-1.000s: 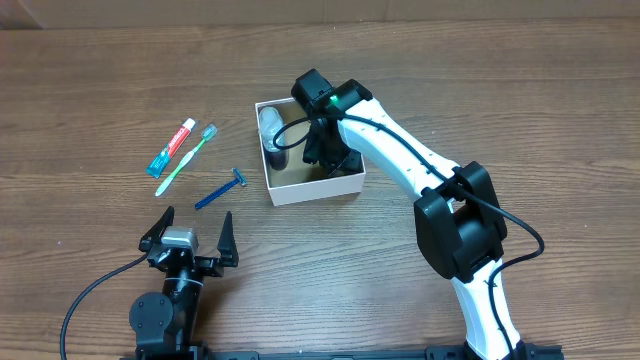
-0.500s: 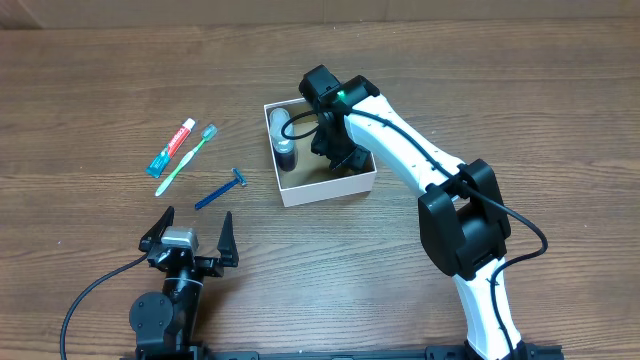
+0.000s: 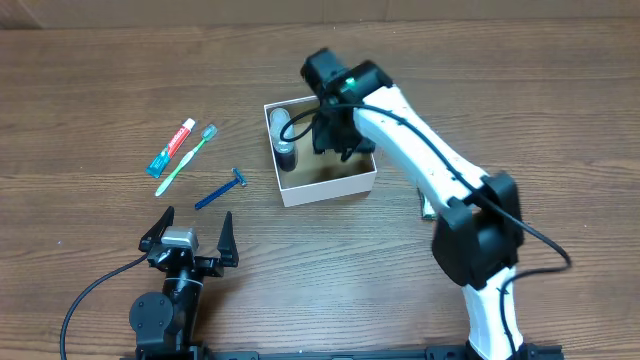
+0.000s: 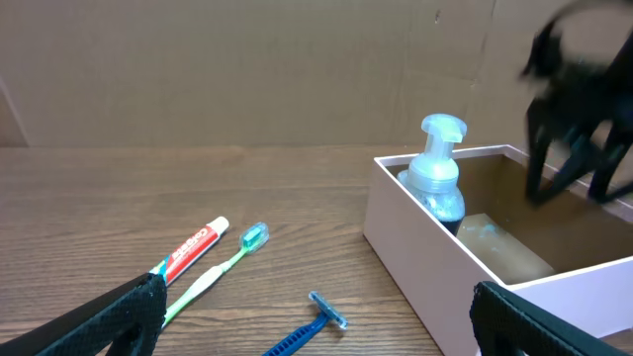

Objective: Pack container
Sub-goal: 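Raise the right gripper out of the box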

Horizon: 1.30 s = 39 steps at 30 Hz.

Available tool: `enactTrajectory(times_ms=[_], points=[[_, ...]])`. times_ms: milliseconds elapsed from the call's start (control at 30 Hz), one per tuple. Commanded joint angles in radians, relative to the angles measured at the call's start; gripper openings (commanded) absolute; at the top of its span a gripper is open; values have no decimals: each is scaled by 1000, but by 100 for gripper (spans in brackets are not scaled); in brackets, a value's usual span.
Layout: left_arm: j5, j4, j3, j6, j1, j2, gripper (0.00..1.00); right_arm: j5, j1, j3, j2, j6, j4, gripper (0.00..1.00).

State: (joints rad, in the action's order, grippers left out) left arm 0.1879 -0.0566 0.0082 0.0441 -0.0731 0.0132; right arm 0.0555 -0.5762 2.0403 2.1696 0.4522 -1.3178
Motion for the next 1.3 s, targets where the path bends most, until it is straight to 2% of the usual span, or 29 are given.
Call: enactTrajectory(times_ms=[0,133,300,500,933,1267], points=[[8,1,-3,-22,-7,-9,100,33,11,55,-128,-155,-54,66],[8,1,-3,-22,-7,-9,100,83,54,53,-131,-172,-154,66],[8,1,-3,-22,-7,-9,100,57,120,35,-131,-170,-170,66],[8,1,-3,-22,-7,-9,100,-16,127,-10,-131,-269,-182,66],[8,1,-3,-22,-7,-9,100,-51,132,-257,-131,-289,-25,66],[8,1,-3,-22,-7,-9,100,-76,132,-328,-131,-227,60,46]])
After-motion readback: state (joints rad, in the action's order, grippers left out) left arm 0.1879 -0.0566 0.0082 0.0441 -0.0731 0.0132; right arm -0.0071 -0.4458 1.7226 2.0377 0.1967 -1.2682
